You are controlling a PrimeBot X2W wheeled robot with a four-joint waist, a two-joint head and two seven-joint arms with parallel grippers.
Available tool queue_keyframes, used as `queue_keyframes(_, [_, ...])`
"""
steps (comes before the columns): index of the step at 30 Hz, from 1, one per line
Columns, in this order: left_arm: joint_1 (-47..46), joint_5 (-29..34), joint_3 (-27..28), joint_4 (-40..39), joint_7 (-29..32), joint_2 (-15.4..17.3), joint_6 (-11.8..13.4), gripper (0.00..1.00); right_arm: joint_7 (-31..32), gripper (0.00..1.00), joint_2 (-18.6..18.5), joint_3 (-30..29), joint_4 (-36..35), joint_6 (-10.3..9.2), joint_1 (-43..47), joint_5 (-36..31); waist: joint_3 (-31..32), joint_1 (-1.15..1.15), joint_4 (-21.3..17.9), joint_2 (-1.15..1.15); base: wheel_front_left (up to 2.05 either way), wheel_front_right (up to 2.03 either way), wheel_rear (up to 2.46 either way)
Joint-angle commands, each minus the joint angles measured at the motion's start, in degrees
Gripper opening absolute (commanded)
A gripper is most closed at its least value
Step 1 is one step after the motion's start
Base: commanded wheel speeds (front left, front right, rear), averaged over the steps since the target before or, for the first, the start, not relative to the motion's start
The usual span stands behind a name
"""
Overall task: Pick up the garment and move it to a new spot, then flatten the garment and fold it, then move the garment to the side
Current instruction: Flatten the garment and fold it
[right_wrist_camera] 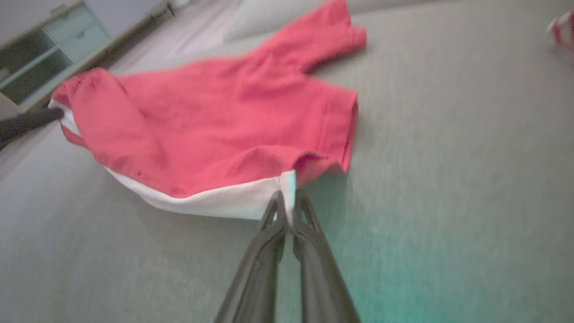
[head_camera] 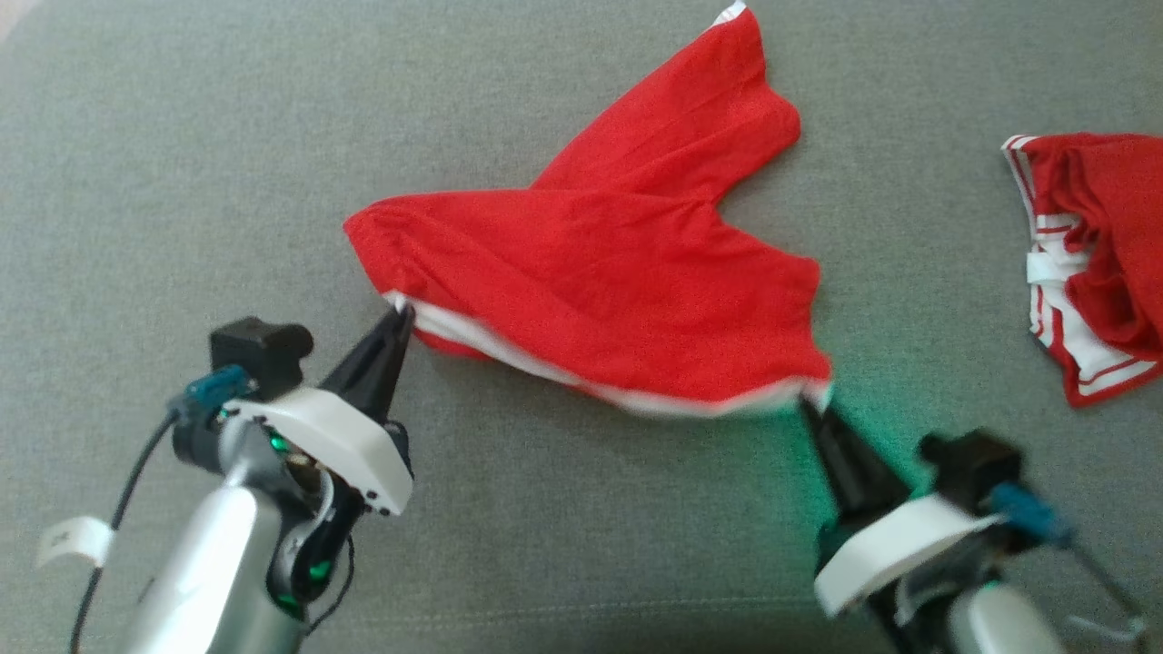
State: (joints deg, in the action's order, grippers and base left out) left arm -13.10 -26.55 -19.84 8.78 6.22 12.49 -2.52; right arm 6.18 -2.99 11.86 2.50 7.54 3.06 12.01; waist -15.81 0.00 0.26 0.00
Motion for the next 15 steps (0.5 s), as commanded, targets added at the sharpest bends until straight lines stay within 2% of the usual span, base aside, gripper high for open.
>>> queue_keyframes(1, [-2.3,0.7,2.5,-4.1,-0.7,2.2,0.3,0.00,-1.1,0.00,-0.8,-0.4,-4.8,-0.05,-3.4,0.4,0.8,0.00,-0.2,0.00,0.00,0.00,0.00])
queue_keyframes(6, [-4.3,1.5,3.0,-8.9,0.1,4.0,0.4,0.00,-0.6,0.00,-2.1,-2.9,-10.1,-0.05,-7.3,1.0,2.2,0.00,-0.3,0.00,0.00,0.00,0.00])
queue_keyframes(15, [-12.4,2.5,5.3,-18.2,2.3,6.3,1.0,0.00,2.6,0.00,-5.8,-6.9,-17.9,-0.05,-19.6,0.5,4.8,0.00,0.1,0.00,0.00,0.00,0.00])
